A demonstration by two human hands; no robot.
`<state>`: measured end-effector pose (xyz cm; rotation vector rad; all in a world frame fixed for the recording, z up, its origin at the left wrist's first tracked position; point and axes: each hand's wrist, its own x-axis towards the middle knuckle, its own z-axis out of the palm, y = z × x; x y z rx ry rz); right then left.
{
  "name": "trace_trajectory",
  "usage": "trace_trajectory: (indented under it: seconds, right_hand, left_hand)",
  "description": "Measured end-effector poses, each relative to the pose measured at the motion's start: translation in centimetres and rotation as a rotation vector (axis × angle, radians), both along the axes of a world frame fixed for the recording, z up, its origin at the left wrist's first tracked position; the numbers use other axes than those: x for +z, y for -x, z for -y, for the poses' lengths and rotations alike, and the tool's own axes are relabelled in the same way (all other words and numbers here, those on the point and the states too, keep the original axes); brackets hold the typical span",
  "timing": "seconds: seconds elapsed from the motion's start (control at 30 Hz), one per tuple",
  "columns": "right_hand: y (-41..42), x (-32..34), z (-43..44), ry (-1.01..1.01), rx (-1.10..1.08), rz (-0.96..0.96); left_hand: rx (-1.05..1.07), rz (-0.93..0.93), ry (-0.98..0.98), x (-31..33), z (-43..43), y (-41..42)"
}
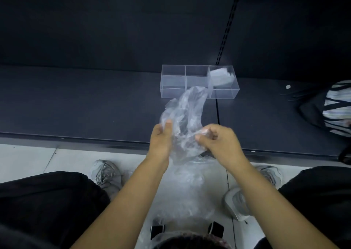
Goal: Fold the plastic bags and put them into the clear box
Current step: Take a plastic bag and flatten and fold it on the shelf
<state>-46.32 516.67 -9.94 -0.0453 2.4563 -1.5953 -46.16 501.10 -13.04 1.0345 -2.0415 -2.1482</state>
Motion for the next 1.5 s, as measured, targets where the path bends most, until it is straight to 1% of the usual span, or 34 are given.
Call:
trace_trajectory:
  seconds: [0.1, 0.27, 0.33, 0.4, 0.47, 0.53, 0.6, 0.67, 0.7, 0.77, 0.87, 0.93, 0.97, 1.07, 1.17, 1.3, 1.37, 1.43, 1.5]
  right_hand:
    - [1.3, 0.6, -1.8, 0.144, -0.094, -0.002]
    - [2.3, 0.8, -3.9, 0.328, -0.192, -0.027]
    - [2.6, 0.9, -4.6, 0.393, -0.231, -0.009]
    - [3.0, 1.0, -5.2, 0.426, -0.217, 0.01]
    - [3.0, 0.9, -5.2, 0.352, -0.1, 0.024]
    - [2.7, 0.3, -4.5, 0.2, 0.07, 0.07]
    - [2.0, -1.1, -3.4, 0.033, 0.169, 0.069]
    - [1.4, -2.9, -2.6, -0.093, 0.183, 0.037]
    - [1.2, -3.6, -2.4, -0.117, 0.173, 0.044]
    - [1.0, -4.7, -2.5, -0.133, 0.157, 0.075]
    - [1.0, -5.1, -2.8, -0.133, 0.109, 0.065]
    - [1.1, -4.8, -2.9, -0.094, 0.111, 0.055]
    - [1.2, -4.6, -2.9, -0.072, 0.146, 0.071]
    - [1.1, -4.2, -2.6, 0.034, 0.242, 0.216]
    - [0.7, -4.2, -2.2, 0.236, 0.201, 0.367]
    - [0.9, -4.2, -2.4, 0.527, 0.064, 0.448]
    - [1.1, -3.7, -2.6, 0.541, 0.105, 0.444]
    - [1.2, -3.2, -2.7, 0.479, 0.201, 0.419]
    - [1.0, -3.0, -2.8, 0.46, 0.294, 0.433]
  left_hand:
    - [0.115, -0.008, -0.003, -0.2, 1.9, -0.4]
    - [0.288, 0.017, -0.156, 0.2, 4.5, 0.2]
    - [0.311, 0.036, -0.133, -0.1, 5.2, 0.1]
    - [0.304, 0.033, -0.091, -0.5, 5.4, -0.1]
    - [0.269, 0.042, -0.097, -0.6, 5.0, -0.1]
    - [0.208, 0.043, -0.12, -0.6, 4.2, 0.0]
    - [0.134, 0.017, -0.174, -0.6, 3.4, 0.0]
    - [0.061, 0.021, -0.242, -0.7, 3.0, -0.3]
    - [0.036, 0.028, -0.275, -0.7, 2.9, -0.3]
    - [0.006, 0.018, -0.376, -0.7, 3.0, -0.4]
    - [-0.026, 0.0, -0.56, -0.4, 3.0, -0.5]
    - [-0.05, 0.003, -0.639, -0.2, 2.9, -0.6]
    - [-0.063, 0.008, -0.672, -0.2, 2.9, -0.6]
    - [-0.12, 0.007, -0.74, -0.3, 3.0, -0.7]
    - [-0.14, -0.006, -0.776, -0.3, 3.1, -0.7]
    - [-0.11, -0.026, -0.804, -0.6, 3.3, -0.7]
    - [-0.107, -0.043, -0.815, -0.9, 3.5, -0.8]
    - [-0.106, -0.065, -0.829, -1.1, 3.5, -0.7]
    - [-0.102, -0.083, -0.824, -1.2, 3.3, -0.6]
